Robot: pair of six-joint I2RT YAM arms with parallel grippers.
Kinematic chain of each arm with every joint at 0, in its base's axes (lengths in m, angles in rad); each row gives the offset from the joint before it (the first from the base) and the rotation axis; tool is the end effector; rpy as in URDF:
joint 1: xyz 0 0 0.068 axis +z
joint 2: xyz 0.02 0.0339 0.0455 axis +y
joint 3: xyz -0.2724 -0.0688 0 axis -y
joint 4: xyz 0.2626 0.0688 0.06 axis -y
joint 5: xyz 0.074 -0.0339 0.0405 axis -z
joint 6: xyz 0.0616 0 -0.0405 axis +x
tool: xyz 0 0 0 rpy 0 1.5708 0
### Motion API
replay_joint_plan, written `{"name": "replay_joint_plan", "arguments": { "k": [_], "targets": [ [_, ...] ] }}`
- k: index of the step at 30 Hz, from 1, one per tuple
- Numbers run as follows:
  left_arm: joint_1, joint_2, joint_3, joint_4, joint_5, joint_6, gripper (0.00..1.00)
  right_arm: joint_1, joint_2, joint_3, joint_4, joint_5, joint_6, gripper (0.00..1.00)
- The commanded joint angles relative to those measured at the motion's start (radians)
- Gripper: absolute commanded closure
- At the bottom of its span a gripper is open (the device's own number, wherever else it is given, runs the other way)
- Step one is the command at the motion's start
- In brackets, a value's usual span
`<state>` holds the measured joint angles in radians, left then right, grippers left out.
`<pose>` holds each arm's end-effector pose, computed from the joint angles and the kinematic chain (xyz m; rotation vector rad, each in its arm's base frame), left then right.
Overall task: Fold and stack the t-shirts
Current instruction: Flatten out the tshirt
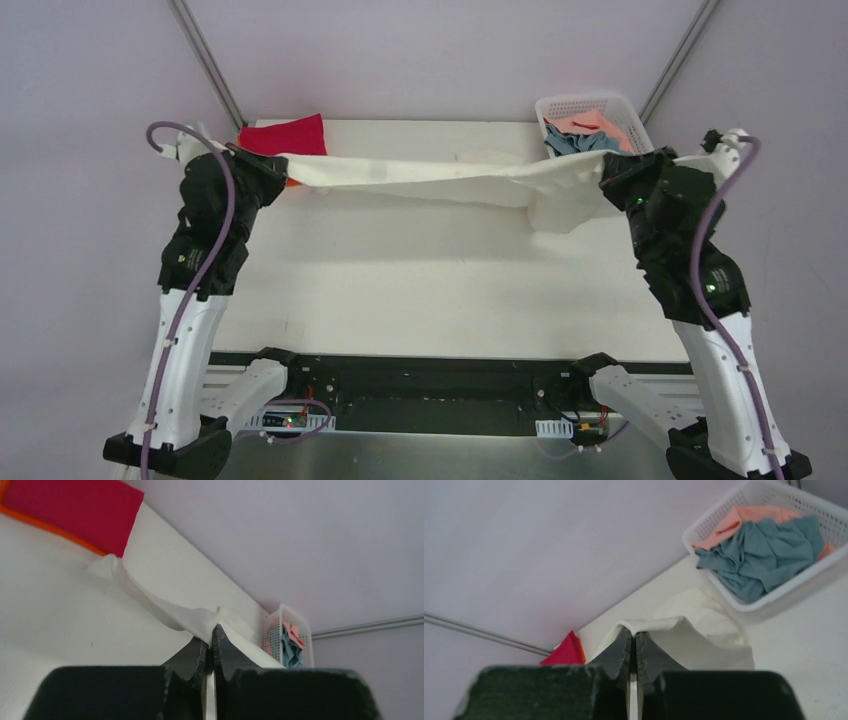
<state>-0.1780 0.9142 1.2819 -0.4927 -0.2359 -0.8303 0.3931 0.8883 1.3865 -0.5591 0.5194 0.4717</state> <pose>0.2093 -0.0230 0.4630 -0.7188 1.5661 -0.5525 0.1756 0.0397 0.4953 0.4569 1.5637 0.2419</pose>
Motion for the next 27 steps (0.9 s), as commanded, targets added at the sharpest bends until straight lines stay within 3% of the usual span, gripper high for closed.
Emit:
{"name": "replay_joint_plan", "arguments": {
  "k": [1,9,15,22,27],
  "targets": [
    [-0.004,-0.044,0.176,-0.046,-0.024,0.096,1.00,-0.007,-0.019,0.196,0.057,-0.032,-0.152,1.00],
    [-0.004,-0.059,0.482,-0.122,0.105,0.174,1.00,-0.006,-0.006,0.506,0.055,-0.154,-0.255,1.00],
    [-0.004,-0.106,0.625,-0.151,0.129,0.194,1.00,-0.006,0.012,0.695,0.034,-0.391,-0.261,1.00],
    [-0.003,-0.112,0.708,-0.174,0.165,0.201,1.00,-0.005,0.048,0.845,0.018,-0.445,-0.273,1.00],
    [-0.003,-0.098,0.655,-0.178,0.130,0.192,1.00,-0.005,0.062,0.793,0.026,-0.403,-0.314,1.00]
  ]
}}
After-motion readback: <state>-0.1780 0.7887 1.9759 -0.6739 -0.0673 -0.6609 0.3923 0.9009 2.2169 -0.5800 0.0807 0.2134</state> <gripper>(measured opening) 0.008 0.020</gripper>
